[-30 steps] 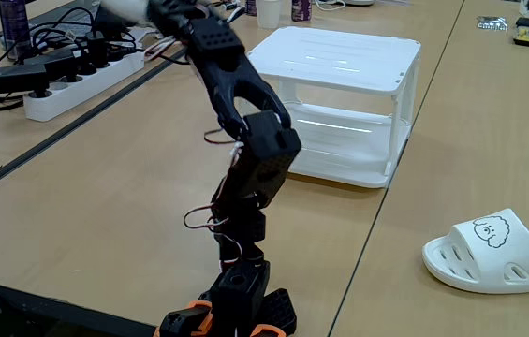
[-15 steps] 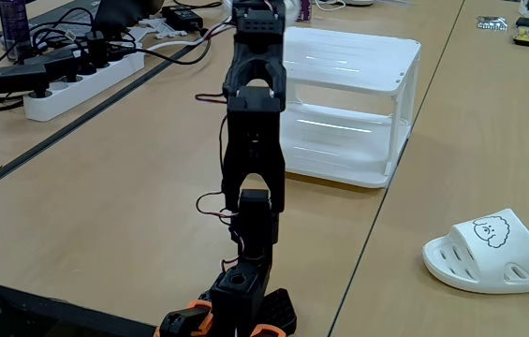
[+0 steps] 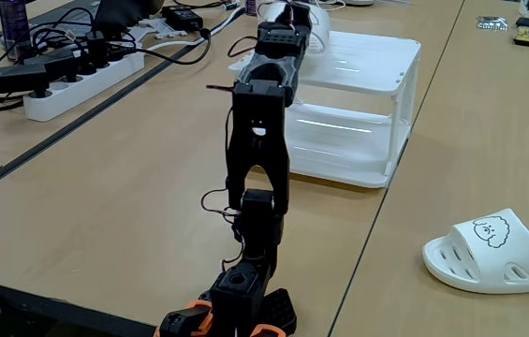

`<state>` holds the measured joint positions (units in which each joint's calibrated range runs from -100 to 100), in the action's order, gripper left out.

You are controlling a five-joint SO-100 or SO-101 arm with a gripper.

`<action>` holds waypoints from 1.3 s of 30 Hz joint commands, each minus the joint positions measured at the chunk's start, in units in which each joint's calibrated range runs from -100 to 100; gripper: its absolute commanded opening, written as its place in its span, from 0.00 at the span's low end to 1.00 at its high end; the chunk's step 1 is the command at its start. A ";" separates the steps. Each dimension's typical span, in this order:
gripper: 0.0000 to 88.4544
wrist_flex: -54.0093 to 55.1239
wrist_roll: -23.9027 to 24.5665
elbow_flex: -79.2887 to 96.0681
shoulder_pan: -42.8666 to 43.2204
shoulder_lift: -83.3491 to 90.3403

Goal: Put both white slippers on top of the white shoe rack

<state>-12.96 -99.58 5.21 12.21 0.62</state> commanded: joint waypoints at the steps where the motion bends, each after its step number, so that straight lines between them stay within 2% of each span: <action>1: 0.01 0.45 -0.42 -6.34 -0.04 1.19; 5: 0.03 0.45 -0.42 -5.62 0.62 1.11; 10: 0.23 0.36 -0.42 -5.53 0.70 0.85; 13: 0.29 0.36 -0.42 -5.53 0.78 0.85; 27: 0.30 0.28 -0.42 -5.53 7.28 0.85; 39: 0.29 0.36 -0.42 -6.25 9.01 1.53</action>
<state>-12.96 -99.58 4.04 20.90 0.45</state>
